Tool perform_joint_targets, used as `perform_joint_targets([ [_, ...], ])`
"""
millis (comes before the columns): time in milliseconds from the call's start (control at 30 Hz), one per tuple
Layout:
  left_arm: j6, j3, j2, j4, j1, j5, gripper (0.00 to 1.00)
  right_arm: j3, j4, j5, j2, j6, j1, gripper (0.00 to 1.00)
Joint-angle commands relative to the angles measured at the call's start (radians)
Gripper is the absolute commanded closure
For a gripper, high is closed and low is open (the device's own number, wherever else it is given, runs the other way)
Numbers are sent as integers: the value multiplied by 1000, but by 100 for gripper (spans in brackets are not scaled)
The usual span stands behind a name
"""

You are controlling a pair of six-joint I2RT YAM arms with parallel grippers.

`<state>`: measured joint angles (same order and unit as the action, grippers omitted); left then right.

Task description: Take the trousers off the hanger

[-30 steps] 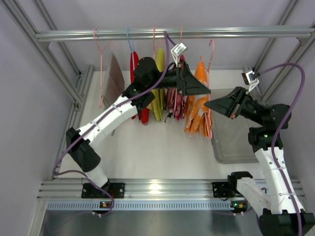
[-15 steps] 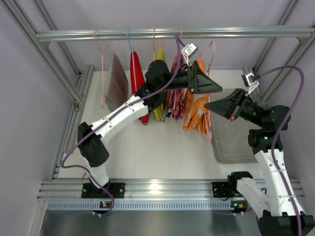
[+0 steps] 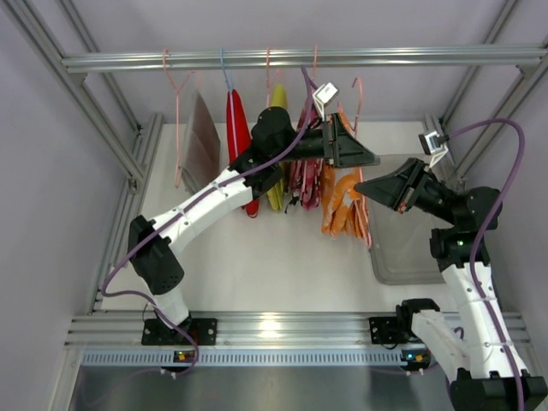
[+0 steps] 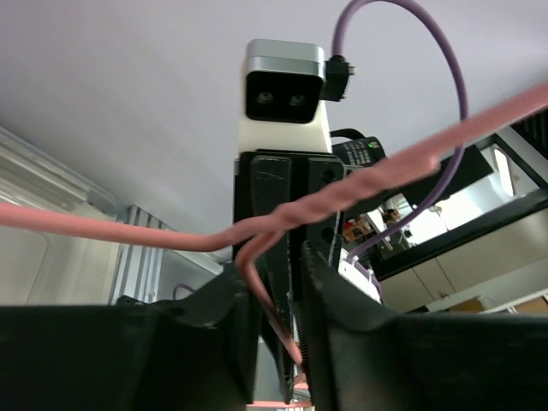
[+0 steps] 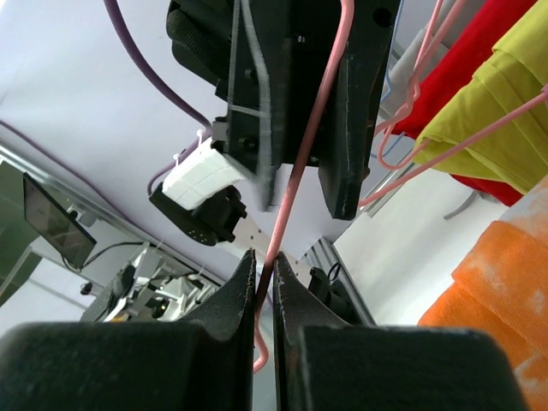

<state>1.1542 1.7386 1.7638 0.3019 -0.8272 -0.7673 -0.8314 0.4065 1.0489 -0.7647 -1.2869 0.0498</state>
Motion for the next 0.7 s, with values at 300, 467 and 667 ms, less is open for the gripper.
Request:
perform_joint_targets([
  [300,-27,102,-81,39,25,-18,100,-80,-235,-78,18,352,-4,37],
  [467,1,167,-61,55,48,-21,100,-146,-550,-206,99,705,-11,30],
  [667,41,167,-50,91,48,-24,100,-23,-653,-467,303,957,-22,30],
])
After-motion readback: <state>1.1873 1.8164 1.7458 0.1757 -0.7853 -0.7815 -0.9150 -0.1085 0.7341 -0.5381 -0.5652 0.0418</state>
